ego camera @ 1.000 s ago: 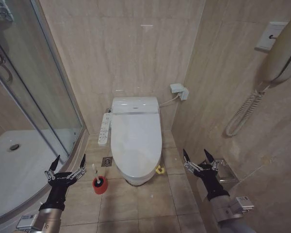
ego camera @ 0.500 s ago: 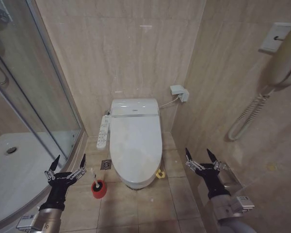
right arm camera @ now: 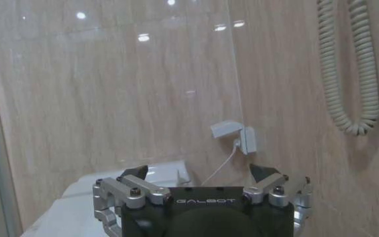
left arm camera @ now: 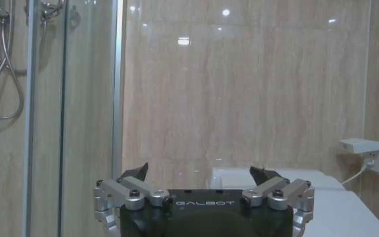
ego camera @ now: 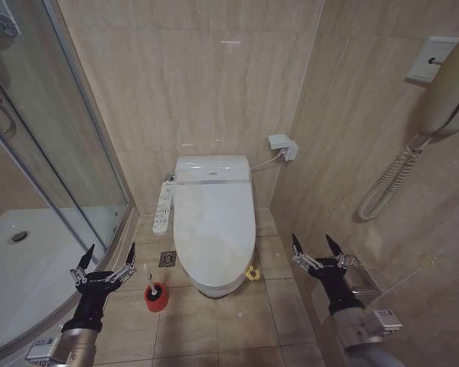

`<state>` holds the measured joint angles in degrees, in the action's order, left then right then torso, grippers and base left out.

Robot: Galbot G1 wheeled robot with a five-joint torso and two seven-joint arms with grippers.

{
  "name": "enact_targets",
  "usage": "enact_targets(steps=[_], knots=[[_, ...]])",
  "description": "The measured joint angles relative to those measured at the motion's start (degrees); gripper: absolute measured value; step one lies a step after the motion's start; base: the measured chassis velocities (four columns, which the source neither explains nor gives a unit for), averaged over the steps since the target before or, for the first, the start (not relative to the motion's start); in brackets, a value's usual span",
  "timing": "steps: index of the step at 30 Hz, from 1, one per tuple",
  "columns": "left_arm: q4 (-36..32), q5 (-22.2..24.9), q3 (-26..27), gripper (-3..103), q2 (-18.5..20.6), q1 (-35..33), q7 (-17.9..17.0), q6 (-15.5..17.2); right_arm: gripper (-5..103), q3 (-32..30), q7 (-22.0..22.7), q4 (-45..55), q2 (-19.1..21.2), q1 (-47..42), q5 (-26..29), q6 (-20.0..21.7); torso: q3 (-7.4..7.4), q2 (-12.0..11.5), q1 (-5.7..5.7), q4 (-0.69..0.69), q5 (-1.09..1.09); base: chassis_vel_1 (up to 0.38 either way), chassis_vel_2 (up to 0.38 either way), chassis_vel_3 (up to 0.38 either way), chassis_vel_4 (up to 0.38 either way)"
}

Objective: Open the toilet lid, clean the toilet bowl with a toilet brush, close the toilet lid, and flush.

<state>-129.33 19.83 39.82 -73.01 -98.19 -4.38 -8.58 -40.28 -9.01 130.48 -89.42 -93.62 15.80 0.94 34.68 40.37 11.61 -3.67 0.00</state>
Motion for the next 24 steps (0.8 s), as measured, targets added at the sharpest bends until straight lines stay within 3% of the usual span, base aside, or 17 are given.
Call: enact_targets(steps=[16, 24], knots=[[0.00, 0.00, 0.00, 100, 0.00, 0.01, 0.00, 0.00, 100, -0.25, 0.39, -0.46, 0.15, 0.42, -1.27, -1.59, 0.01, -0.01, 0.04, 0.00, 0.00, -0.042, 0.047, 0.045, -0.058], [0.00, 0.00, 0.00, 100, 0.00, 0.00, 0.00, 0.00, 100, 0.83, -3.14, -4.23, 1.88, 0.24, -5.63, -0.92, 0.00, 0.00, 0.01, 0.01, 0.00, 0.000, 0.000, 0.000, 0.000]])
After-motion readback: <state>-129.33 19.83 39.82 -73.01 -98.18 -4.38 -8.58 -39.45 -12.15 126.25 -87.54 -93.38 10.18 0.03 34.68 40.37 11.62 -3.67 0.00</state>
